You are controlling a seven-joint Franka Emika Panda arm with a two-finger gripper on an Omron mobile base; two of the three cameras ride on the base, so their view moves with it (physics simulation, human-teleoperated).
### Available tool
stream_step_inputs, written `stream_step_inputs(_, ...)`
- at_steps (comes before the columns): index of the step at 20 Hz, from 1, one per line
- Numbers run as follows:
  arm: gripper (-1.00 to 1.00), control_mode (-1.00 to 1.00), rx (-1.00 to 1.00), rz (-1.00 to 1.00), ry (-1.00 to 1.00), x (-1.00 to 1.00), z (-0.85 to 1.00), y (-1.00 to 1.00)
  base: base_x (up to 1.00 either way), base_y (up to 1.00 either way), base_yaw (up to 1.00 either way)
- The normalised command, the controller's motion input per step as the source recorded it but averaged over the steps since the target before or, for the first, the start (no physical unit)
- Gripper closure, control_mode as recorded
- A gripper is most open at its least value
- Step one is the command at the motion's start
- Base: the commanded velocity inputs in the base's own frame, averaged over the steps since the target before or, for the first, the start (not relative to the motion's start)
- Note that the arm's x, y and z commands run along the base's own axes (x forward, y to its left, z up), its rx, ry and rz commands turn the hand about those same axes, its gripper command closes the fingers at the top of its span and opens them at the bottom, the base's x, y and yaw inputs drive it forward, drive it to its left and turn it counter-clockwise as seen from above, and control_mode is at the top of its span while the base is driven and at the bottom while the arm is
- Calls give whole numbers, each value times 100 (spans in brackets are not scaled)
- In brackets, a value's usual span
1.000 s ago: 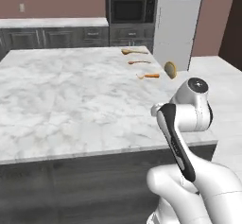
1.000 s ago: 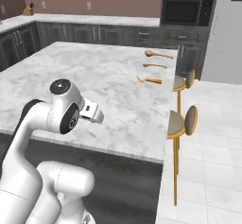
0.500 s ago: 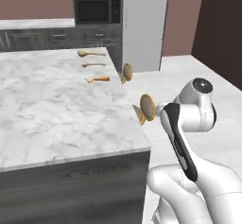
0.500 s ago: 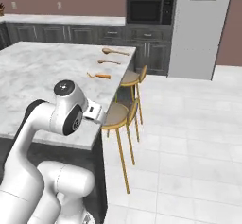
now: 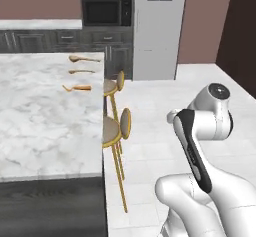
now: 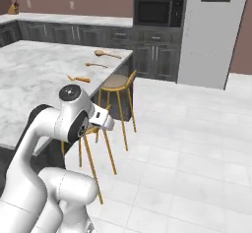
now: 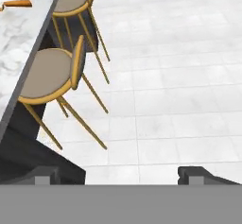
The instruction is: Pick up the metallic utensils from the counter and place them in the open drawer. Make sure not to pick up any wooden utensils.
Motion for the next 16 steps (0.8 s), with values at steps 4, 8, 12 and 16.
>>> stream_step_inputs(4, -100, 100, 0, 0, 0, 0, 0, 0, 100, -71, 56)
stream_step_inputs(8, -100, 100, 0, 0, 0, 0, 0, 0, 100, -78, 54)
stream_step_inputs(12, -100, 100, 0, 0, 0, 0, 0, 0, 100, -84, 54)
stream_step_inputs(16, -100, 100, 0, 0, 0, 0, 0, 0, 88, -92, 53)
